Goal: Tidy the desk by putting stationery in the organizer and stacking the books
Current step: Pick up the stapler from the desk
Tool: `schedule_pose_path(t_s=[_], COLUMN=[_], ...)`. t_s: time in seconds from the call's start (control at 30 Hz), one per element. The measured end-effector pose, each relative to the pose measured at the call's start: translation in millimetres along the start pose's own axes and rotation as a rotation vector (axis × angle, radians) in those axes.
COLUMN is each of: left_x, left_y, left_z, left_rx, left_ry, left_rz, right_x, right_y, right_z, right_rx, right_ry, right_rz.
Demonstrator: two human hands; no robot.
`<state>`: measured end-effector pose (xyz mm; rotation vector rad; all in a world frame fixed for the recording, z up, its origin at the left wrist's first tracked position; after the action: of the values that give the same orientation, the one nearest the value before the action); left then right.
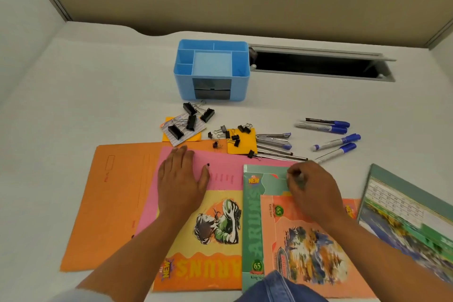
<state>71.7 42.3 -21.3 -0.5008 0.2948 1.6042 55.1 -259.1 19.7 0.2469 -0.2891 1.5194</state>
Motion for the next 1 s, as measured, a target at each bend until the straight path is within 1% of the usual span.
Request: schedule_pose_path(t_s=[0.17,0.37,0.43,0.53,0.83,0.9,1.0], left_x=[0.3,-0.4,-0.5,0.3,0.0,-1.5,-1.2], left_y=[0.2,1.3,1.4,1.5,1.6,2.6,2.2], left_z=[-0.3,0.7,0.9,0.6,0.8,0.8,1.8], left_rx=[-0.008,-0.026,-0.027,-0.024,-0.018,-0.016,-0.023], left_ry=[0.002,0.024,0.029,0.029,0.023,0.02,0.016], left_rz=[-0.002,0.0,-0.001,-0.003,0.005,0.001,0.006], right_x=[9.5,22.3,25.4,29.5,23.1,24.4,37.0], right_y=[-61.3,-104.2,-107.7,-109.2,-110.4,-114.4,-131.1], right_z=[10.6,2.4,1.2,2.0,5.5,11.8,28.2], right_rx=[-0.02,0.157,0.176,0.14,0.111,0.069,-0.047], right_ry=[0.105,0.315,0.404,0.489,0.467,0.454,0.406], right_rz=[0.106,0.181,0.203,0.238,0.226,0.215,0.215])
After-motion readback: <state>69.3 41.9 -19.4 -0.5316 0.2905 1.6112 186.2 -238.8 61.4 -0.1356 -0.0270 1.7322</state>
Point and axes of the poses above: each hand's wrist, its own y-axis away from the middle knuckle, its own z-axis out of the back of the hand, x = y × z, the point moved 4 cm from there along -y, towards the middle knuckle, and after that the axes turned 12 degrees about y, right-handed, at the moved point
